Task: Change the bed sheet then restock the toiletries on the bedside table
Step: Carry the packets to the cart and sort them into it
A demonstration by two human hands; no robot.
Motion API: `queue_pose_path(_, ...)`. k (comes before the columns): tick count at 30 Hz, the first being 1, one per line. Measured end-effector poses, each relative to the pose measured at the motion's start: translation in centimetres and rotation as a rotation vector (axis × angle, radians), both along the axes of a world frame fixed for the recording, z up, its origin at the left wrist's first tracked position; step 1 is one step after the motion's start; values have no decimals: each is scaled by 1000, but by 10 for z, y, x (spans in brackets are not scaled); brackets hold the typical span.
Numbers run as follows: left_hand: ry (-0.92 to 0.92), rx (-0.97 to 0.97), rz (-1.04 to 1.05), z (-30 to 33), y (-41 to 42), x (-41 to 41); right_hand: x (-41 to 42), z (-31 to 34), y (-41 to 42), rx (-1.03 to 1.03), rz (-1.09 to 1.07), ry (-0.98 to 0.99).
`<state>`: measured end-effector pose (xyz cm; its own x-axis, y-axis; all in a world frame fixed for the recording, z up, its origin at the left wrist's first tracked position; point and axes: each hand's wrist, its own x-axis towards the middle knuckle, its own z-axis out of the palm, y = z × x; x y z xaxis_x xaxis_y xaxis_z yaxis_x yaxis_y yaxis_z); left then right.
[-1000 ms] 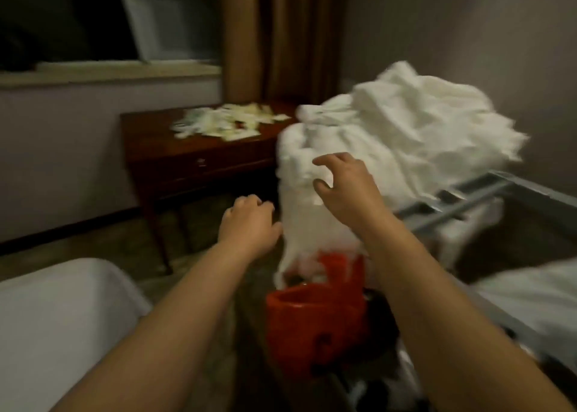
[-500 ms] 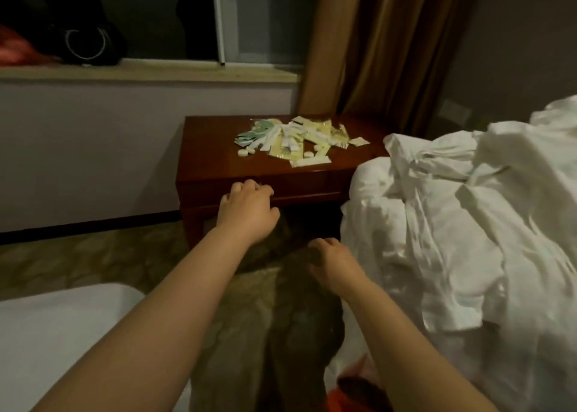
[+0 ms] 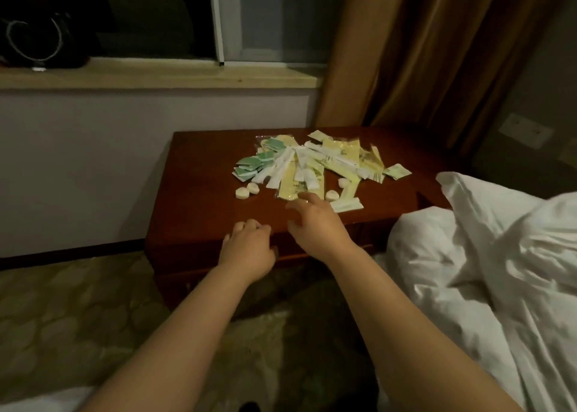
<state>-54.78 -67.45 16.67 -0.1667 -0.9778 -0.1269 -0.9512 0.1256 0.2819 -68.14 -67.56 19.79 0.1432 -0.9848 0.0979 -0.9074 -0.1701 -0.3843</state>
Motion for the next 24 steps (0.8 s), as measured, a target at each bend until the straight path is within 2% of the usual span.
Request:
queue_pose_path(6,77,-120,-47,11,-134,-13,-16,-40,-94,177,-93,108)
queue_pose_path(9,72,-80,-110,-2,-176,-27,-26,-53,-134,220,-130,111)
queue_pose_path(12,54,-14,-123,-22,-217,-38,-37,-59,-186,161,-129,71)
queue_pose_path(15,53,39,-108,-40,-257,-50,-50,-68,-240,152,-109,69)
queue_pose_path(20,54,100,-46,-59,-324,-82,-91,-97,-312,292,-66,141)
queue_pose_path(24,70,121,3,-70,-360,-97,-105,-111,-361,309,-14,157)
